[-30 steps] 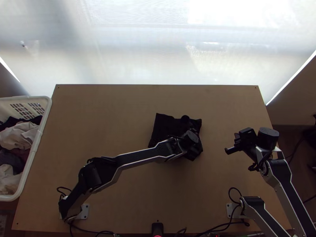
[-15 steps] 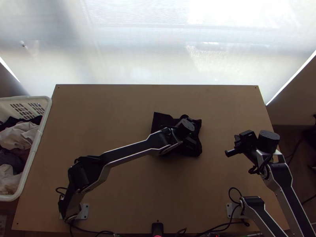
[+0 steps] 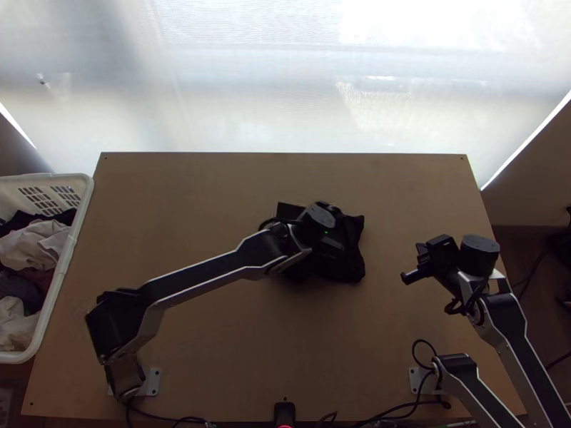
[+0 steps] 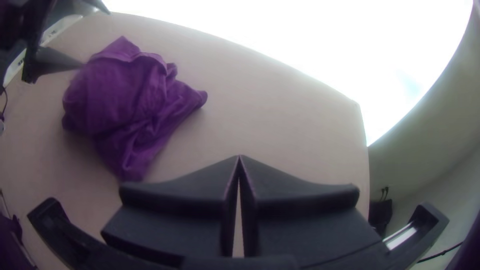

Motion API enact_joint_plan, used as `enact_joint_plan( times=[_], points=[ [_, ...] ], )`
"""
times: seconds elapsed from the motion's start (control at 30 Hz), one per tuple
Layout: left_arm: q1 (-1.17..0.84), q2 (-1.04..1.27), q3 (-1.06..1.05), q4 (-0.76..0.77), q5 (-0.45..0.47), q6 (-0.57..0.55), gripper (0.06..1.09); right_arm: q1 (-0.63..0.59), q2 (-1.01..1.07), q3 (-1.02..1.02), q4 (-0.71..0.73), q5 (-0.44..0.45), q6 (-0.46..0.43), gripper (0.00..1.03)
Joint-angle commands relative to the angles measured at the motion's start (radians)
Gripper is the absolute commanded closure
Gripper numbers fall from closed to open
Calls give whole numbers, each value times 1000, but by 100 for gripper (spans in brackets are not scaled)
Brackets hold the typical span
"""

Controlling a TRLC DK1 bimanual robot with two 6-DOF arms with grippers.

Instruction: Fold the t-shirt

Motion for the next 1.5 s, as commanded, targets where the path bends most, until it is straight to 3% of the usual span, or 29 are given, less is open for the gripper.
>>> enact_joint_plan(
  times=[0.0, 0.13, 0.23, 0.3, 0.4, 0.5, 0.67, 0.73, 0.87, 1.17, 1.47],
  points=[
    [79, -101, -89, 7, -13, -226, 10, 67, 32, 37, 10, 3, 26, 100],
    [124, -156, -167, 30, -23, -391, 12, 145, 80, 61, 34, 40, 31, 100],
    [134, -191, -214, 27, -23, -506, 26, 224, 115, 80, 59, 72, 49, 100],
    [139, -211, -245, 24, -19, -576, 42, 303, 144, 92, 85, 111, 56, 100],
    [148, -234, -297, 28, 20, -641, 79, 420, 209, 117, 135, 181, 49, 100],
    [216, -239, -305, 24, 147, -782, 105, 512, 275, 149, 186, 221, 26, 100],
    [332, -185, -308, -45, 429, -1043, 105, 705, 379, 196, 220, 255, -20, 100],
    [358, -159, -319, -48, 512, -1102, 105, 794, 403, 198, 263, 316, -81, 100],
    [364, -125, -319, -47, 553, -1124, 105, 883, 463, 219, 401, 382, -210, 100],
    [372, -9, -210, -41, 684, -1222, 105, 886, 638, 264, 600, 381, -291, 100],
    [383, 148, -38, -45, 767, -1271, 105, 866, 695, 172, 692, 382, -334, 100]
  ],
)
